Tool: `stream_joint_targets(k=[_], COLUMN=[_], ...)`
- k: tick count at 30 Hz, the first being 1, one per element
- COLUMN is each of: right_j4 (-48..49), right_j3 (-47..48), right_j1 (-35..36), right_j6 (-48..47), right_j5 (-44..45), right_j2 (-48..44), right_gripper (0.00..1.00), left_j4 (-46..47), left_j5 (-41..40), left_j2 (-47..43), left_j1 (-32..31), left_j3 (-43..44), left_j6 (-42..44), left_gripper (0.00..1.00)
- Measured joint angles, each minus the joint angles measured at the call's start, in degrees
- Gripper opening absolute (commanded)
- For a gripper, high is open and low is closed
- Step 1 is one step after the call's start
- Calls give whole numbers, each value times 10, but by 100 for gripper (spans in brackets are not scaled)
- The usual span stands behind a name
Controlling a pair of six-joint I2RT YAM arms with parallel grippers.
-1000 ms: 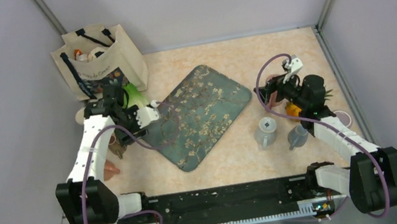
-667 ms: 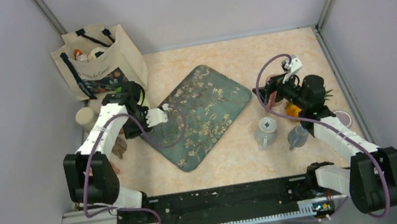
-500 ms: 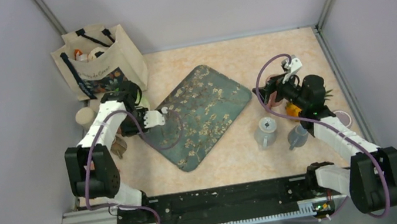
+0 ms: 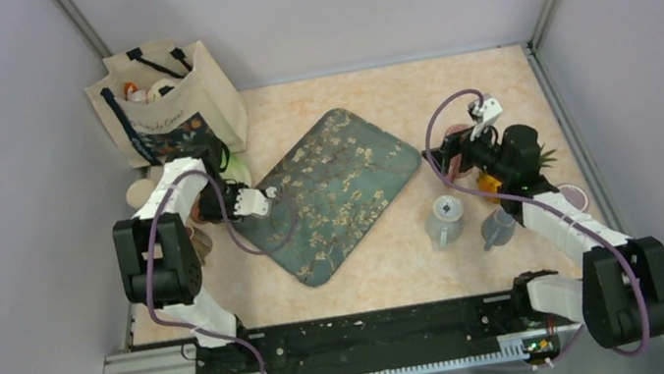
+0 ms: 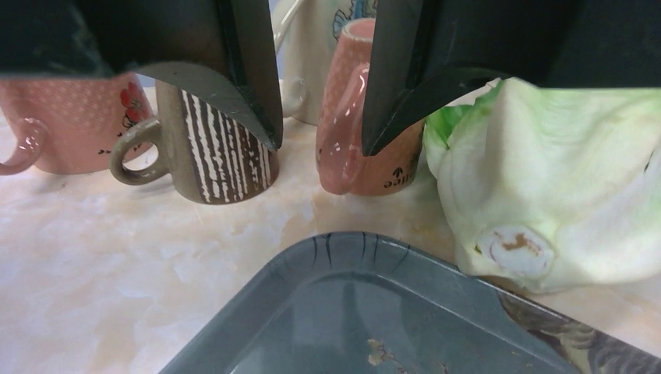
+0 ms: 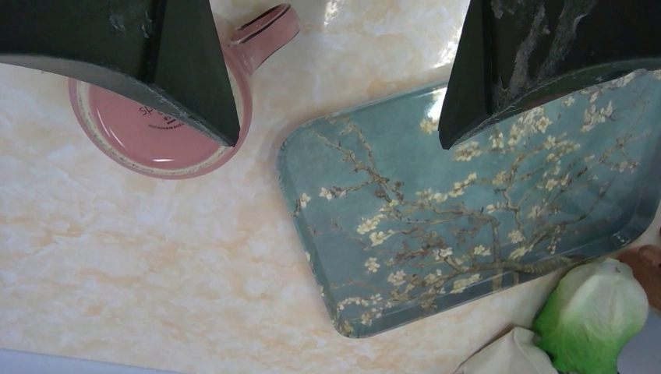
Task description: Turn the mug right side up
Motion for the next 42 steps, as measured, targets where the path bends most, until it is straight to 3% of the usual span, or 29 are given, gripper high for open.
stream_joint_targets(k=[17,19,23,24,27,33,42], right_j4=[-7,-5,-2,-1,1,-2,-80], right_j3=[0,0,0,0,0,0,84], right_j1=[0,0,0,0,0,0,71], right_j6=[-3,-3,-3,-3,-2,3,34], right_j5=[-9,-9,-10,-10,-11,-17,-15], right_j2=[14,14,14,14,14,14,35], right_gripper=[99,99,99,99,99,99,99], left_j4=[66,74,95,101,101,63,-38], left_j5=[-70,-75,-84,-87,-88,-58,51], left_j2=[45,52,53,53,53,53,56], left_j1=[2,4,4,4,4,3,0], left_j3=[-12,-18,-37,-39,-39,-14,171], left_j6=[83,90,106,106,106,41,-215], left_gripper=[47,38,4,0,0,0,0])
